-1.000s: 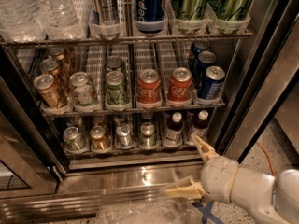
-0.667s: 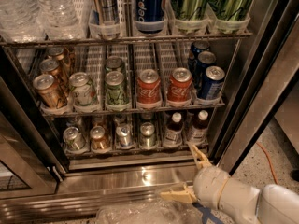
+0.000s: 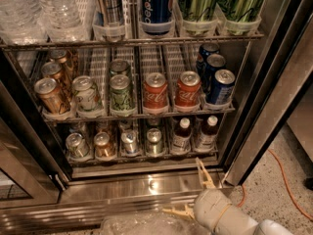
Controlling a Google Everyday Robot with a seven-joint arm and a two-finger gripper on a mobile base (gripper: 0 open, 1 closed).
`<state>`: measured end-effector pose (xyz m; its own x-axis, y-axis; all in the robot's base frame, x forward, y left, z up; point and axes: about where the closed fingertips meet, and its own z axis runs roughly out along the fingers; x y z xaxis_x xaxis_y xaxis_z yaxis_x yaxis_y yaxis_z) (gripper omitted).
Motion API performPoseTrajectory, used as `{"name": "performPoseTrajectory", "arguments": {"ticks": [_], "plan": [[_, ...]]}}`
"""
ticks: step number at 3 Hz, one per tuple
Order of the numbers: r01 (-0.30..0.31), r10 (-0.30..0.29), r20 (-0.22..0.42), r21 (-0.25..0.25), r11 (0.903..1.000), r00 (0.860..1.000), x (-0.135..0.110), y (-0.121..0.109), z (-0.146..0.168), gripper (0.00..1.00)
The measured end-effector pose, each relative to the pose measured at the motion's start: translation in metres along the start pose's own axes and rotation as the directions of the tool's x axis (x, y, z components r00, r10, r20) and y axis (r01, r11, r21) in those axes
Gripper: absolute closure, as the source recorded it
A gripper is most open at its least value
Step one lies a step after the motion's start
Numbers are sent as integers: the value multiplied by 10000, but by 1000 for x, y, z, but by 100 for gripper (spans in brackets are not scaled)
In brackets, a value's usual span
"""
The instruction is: Pick green can from bottom shelf of fridge
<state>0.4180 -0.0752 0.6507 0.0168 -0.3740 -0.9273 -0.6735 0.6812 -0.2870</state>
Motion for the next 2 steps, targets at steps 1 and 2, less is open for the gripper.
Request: {"name": "performPoseTrajectory", "arguments": {"ticks": [1, 2], "plan": [[-460, 459, 244, 22, 9989, 9986, 12, 6, 7, 0], [-479, 479, 256, 5, 9989, 9985, 12, 6, 7, 0]]}}
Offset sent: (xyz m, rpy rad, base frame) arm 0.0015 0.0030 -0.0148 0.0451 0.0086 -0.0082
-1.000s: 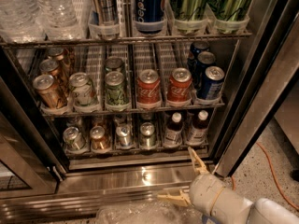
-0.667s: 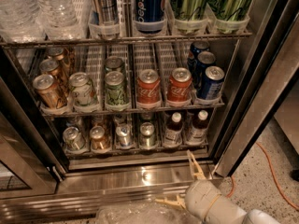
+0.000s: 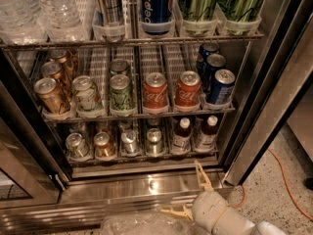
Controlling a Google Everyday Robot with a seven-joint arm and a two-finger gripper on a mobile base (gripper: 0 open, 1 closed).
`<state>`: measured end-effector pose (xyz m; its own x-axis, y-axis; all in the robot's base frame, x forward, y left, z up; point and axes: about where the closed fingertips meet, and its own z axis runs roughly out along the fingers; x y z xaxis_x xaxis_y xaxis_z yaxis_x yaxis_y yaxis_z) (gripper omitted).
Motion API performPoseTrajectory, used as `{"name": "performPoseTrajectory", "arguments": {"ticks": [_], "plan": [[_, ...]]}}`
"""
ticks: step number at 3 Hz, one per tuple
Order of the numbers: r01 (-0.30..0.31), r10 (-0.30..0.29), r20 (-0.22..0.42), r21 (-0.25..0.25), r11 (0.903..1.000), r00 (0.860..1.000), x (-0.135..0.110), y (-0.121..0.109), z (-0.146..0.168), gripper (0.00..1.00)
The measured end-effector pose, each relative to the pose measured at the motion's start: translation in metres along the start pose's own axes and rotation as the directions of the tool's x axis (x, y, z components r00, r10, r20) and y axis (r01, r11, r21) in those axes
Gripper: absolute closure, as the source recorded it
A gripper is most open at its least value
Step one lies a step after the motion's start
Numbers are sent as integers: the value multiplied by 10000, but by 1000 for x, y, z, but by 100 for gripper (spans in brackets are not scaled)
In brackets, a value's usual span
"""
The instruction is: Pick green can from bottom shelf of fridge
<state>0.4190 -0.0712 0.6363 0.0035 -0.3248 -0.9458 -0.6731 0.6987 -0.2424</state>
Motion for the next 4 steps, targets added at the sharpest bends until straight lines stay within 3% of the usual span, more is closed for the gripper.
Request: {"name": "performPoseTrajectory", "arguments": {"ticks": [1, 2, 3, 4], "plan": [[-323, 326, 344, -112, 9994, 9989, 2, 3, 5, 0], [-102, 56, 1078, 423, 9991, 9942, -8, -9, 15, 0], [375, -583, 1852, 1141, 9928, 9810, -31, -10, 30, 0], [-126, -195, 2585, 1219, 9925, 9658, -34, 6, 52, 0]]}}
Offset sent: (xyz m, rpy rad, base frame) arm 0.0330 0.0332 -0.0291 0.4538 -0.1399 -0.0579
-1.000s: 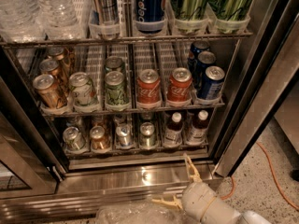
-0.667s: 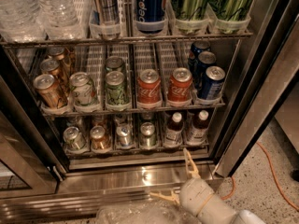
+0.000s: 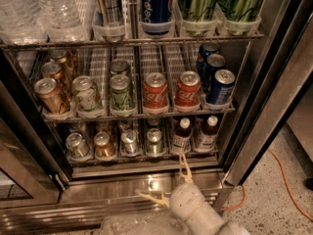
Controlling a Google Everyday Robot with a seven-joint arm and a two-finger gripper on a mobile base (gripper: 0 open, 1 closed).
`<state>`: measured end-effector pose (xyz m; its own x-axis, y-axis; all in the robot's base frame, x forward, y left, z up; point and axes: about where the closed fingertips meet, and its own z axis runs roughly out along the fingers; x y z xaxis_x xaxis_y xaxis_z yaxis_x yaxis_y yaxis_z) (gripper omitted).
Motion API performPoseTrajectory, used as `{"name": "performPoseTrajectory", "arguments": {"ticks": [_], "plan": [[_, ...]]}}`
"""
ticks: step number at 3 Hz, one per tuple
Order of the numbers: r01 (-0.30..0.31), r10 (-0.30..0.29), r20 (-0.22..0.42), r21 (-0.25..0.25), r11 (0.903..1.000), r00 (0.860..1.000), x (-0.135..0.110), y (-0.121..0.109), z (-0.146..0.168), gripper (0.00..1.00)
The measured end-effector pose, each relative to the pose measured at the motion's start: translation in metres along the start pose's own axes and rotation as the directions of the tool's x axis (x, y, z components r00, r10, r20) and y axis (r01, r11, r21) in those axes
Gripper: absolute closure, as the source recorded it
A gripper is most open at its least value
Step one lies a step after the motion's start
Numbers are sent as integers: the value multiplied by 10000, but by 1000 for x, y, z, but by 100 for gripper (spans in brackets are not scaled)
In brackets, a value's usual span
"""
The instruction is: Pick green can from bottom shelf of fridge
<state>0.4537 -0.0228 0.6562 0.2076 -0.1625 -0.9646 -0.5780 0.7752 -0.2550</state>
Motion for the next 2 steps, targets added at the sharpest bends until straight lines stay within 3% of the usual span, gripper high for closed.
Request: {"name": "performPoseTrajectory", "arguments": {"ticks": [1, 2], "plan": [[-2090, 2091, 738, -98, 9779, 9751, 22, 25, 11, 0], [-3685, 3642, 1419, 40, 9296, 9205, 43, 39, 18, 0]]}}
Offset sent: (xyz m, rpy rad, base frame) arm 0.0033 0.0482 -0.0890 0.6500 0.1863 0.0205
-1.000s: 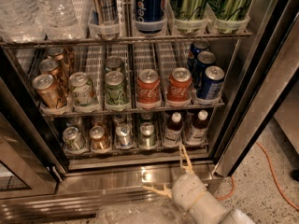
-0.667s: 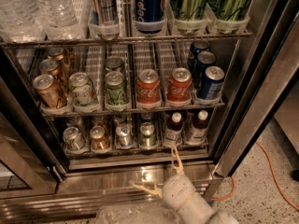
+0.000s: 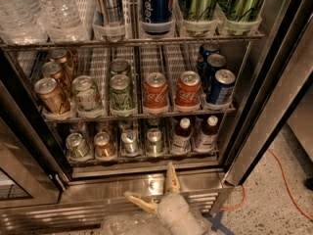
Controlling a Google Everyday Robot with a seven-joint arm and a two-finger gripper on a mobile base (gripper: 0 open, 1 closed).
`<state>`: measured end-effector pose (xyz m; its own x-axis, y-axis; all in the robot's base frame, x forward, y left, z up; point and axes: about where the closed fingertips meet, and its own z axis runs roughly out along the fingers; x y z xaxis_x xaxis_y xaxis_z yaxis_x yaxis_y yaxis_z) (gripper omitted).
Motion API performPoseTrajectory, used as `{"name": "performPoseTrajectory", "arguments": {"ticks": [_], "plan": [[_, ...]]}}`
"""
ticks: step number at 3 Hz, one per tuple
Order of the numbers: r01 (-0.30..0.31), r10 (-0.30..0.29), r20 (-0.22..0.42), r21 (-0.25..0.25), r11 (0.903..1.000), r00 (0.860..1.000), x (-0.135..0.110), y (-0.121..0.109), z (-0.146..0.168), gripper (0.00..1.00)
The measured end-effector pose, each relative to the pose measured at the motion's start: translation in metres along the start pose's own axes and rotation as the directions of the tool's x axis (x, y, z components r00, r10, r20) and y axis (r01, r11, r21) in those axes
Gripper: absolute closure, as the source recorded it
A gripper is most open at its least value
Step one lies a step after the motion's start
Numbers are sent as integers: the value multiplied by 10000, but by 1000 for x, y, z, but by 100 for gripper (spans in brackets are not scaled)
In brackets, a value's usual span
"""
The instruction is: Pick green can from bottom shelf of fridge
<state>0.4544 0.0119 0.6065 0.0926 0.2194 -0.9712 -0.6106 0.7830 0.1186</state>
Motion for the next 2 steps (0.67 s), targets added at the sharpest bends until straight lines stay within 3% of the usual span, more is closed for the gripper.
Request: {"name": "performPoseTrajectory", "arguments": {"ticks": [1, 2], "plan": [[-580, 579, 209, 73, 9983, 9981, 9, 7, 1, 0], [-435, 440, -208, 234, 9988, 9988, 12, 3, 3, 0]]}}
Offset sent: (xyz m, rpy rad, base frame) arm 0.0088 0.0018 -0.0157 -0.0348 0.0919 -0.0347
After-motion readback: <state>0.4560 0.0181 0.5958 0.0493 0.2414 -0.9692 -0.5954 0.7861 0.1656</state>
